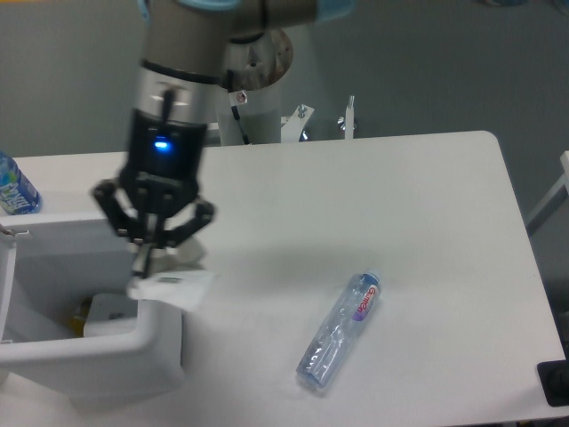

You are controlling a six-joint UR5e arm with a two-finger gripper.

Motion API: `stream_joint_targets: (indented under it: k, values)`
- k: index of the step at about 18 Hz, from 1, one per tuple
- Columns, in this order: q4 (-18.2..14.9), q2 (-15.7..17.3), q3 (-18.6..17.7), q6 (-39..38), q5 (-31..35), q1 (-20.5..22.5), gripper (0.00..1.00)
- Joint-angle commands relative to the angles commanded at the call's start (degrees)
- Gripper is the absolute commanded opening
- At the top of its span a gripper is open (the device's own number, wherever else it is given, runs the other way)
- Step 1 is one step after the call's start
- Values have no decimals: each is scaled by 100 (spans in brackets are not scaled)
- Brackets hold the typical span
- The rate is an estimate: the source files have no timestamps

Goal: Place the trash in the trash can
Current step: 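Carry the paper over the white bin and open the gripper, then move the open gripper over the clear plastic bottle and lower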

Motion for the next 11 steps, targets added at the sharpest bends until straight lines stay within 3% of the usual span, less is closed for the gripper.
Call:
stream_joint_targets:
  k: [2, 3, 4, 8, 11]
  values:
    - [9, 9, 8, 36, -9, -45, 43]
    - [9, 17, 26, 18, 0, -45, 79]
    - [0, 9, 61, -17, 17, -45, 97]
    - [0, 44, 105, -35, 9, 24, 100]
    - [-9, 52, 88, -35, 9, 410, 100]
